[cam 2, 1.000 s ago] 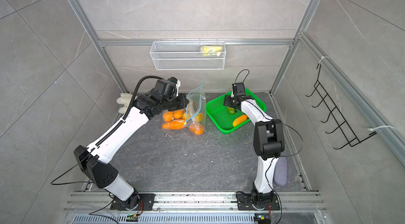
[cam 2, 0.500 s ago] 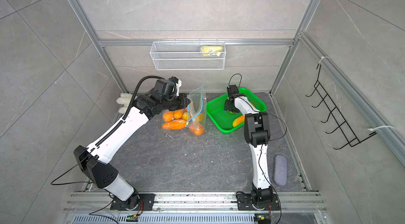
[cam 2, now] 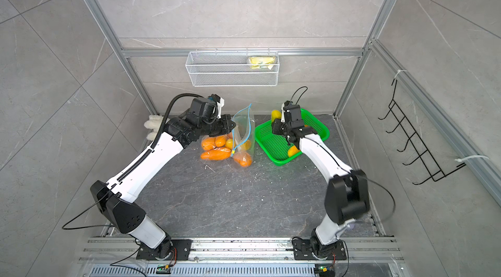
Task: Place the mango in a zip-top bag and seal the zipper
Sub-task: Pick up the mango from the basket, then place the mango in the zipper food storage bag.
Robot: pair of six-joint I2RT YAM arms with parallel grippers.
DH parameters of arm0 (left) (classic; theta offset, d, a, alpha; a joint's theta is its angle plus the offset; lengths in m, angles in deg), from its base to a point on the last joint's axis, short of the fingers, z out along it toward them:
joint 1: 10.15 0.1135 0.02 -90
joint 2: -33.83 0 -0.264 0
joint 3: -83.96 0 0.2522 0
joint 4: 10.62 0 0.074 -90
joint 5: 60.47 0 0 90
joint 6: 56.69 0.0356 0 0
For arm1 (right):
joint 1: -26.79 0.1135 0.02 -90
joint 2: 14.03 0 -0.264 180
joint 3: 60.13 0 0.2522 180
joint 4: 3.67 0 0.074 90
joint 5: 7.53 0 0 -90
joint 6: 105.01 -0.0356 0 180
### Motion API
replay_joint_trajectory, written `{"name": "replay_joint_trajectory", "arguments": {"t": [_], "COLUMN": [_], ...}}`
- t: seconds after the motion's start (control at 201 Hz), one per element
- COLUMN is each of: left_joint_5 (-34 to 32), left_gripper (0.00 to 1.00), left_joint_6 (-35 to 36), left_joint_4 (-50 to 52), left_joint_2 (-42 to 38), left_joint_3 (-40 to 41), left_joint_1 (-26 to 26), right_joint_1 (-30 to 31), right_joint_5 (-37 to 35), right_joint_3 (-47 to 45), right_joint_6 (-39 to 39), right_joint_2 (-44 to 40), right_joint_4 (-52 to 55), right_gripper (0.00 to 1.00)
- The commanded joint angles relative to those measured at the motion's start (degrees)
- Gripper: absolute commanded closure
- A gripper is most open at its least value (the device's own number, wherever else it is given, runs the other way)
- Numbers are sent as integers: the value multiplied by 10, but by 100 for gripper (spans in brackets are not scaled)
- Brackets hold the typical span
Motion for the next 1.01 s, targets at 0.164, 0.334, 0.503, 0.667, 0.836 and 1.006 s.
{"name": "replay_joint_trajectory", "arguments": {"t": [0.164, 0.334, 0.503, 0.667, 0.836, 1.006], "left_joint_5": [36, 37, 39, 47, 47, 54], "left_gripper": [100, 100, 100, 100, 100, 100], "left_joint_6": [-16, -25, -22, -27, -22, -23], "left_joint_4": [-32, -35, -24, -30, -24, -24], "left_joint_2": [5, 0, 5, 2, -1, -4], "left_joint_3": [-27, -29, -30, -23, -25, -28], "left_joint_1": [8, 16, 28, 36, 43, 56], "right_joint_1": [112, 156, 173, 174, 174, 175], "right_joint_5": [43, 32, 8, 2, -1, 0], "right_joint_3": [-125, -139, -150, -159, -140, -129], "right_joint_6": [-90, -111, -125, -129, -102, -80], "right_joint_2": [-70, -5, 31, 43, 21, 8], "right_joint_4": [-406, -532, -557, -565, -500, -459], "right_gripper": [84, 83, 74, 44, 36, 37]}}
